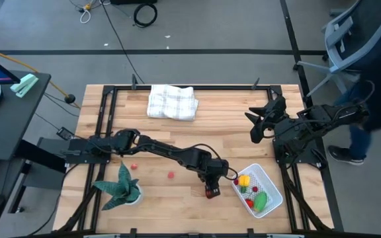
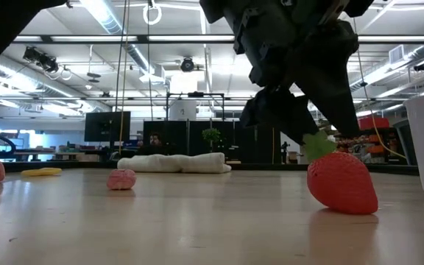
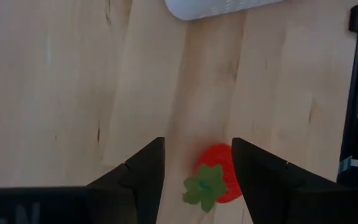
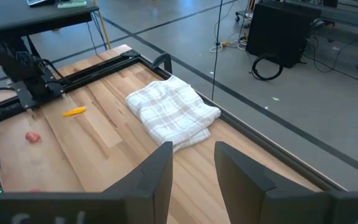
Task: Pick and placing Produce into tupperware
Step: Put the strawberry into the white bin
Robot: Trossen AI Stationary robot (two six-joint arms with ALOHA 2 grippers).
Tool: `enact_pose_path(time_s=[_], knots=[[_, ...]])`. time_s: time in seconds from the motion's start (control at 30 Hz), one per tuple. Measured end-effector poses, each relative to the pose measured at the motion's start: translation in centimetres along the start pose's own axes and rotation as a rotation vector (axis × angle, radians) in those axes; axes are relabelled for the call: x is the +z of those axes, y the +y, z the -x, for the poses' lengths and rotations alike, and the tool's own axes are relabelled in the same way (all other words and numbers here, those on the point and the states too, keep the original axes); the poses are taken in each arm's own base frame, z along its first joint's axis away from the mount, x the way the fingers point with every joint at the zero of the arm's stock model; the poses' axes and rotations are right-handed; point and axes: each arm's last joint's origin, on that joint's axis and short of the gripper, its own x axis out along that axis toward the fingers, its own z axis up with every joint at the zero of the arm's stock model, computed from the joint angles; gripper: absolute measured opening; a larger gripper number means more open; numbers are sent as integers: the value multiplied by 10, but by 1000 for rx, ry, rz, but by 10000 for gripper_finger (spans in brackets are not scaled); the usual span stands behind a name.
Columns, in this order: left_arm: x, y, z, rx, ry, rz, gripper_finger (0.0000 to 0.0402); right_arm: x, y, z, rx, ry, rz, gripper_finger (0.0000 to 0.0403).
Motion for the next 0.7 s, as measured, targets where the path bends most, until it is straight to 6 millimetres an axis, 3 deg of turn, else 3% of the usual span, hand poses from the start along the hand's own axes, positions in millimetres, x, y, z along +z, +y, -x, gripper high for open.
enact_pose_path(time_s=[0.27,0.47,0.7], knots=[[8,16,4,12,-3,8,196,0,0,0,0,0,0,128],[3,34,8,2,148,173,194,0,0,0,2,2,0,128],[0,29,8,-36,177,176,189,0,0,0,3,3,0,128]])
